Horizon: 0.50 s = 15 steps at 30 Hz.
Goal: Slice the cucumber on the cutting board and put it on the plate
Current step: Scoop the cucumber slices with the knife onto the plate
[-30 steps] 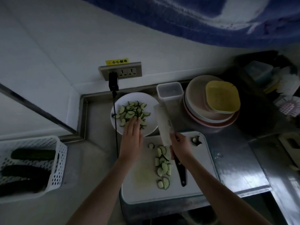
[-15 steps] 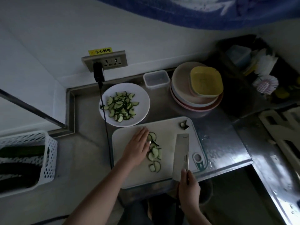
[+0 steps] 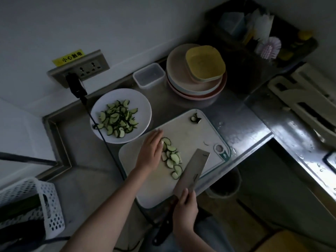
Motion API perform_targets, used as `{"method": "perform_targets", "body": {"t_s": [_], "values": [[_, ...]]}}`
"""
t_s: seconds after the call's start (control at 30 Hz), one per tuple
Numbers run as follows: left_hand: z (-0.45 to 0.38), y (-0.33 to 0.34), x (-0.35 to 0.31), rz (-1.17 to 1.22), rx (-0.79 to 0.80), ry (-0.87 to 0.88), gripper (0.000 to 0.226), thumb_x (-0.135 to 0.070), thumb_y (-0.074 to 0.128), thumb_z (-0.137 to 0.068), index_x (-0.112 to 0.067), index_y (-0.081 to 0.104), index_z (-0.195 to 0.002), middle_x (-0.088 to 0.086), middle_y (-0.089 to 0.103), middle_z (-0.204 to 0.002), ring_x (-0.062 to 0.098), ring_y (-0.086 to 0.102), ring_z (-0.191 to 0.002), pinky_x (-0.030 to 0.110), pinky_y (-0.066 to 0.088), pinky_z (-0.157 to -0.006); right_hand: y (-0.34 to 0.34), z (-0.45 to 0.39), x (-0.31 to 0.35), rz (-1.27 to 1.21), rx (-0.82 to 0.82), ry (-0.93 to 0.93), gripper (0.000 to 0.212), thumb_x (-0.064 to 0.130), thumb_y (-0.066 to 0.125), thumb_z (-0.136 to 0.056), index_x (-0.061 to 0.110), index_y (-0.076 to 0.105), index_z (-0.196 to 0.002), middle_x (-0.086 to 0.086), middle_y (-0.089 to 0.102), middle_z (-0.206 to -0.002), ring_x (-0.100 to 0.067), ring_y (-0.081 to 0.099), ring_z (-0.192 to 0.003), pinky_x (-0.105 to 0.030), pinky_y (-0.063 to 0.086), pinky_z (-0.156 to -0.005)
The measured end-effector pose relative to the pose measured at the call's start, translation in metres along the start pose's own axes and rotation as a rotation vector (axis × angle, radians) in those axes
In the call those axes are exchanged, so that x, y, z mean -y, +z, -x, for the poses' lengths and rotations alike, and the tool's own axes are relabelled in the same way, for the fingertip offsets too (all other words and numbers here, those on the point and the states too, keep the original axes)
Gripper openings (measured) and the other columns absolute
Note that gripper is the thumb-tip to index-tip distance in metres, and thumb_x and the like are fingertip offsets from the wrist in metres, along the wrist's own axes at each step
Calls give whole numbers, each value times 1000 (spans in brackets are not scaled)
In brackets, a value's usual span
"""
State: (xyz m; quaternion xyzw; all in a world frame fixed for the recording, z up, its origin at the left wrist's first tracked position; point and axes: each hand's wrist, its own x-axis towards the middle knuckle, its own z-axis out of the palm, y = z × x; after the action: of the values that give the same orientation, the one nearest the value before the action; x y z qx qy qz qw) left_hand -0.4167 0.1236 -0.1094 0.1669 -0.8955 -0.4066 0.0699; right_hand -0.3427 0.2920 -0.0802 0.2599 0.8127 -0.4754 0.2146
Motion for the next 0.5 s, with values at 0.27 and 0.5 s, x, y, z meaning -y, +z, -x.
{"method": "perform_targets", "body": {"t_s": [0.27, 0.5], "values": [[12, 18, 0, -21, 139, 60, 60, -38, 22, -95, -2, 37, -141, 12, 30, -150, 22, 20, -141, 43, 18, -115, 31, 9, 36, -55, 3, 11, 21, 26, 39, -101, 16, 58, -101, 5, 59, -82, -15, 59, -79, -16, 35, -59], [16, 26, -10, 12, 115, 39, 65, -42, 26, -92, -3, 35, -142, 10, 26, -152, 13, 12, -141, 31, 12, -116, 45, -6, 50, -69, 188, -109, 20, 15, 40, -100, 20, 54, -87, 12, 56, -75, -12, 55, -74, -24, 33, -61]]}}
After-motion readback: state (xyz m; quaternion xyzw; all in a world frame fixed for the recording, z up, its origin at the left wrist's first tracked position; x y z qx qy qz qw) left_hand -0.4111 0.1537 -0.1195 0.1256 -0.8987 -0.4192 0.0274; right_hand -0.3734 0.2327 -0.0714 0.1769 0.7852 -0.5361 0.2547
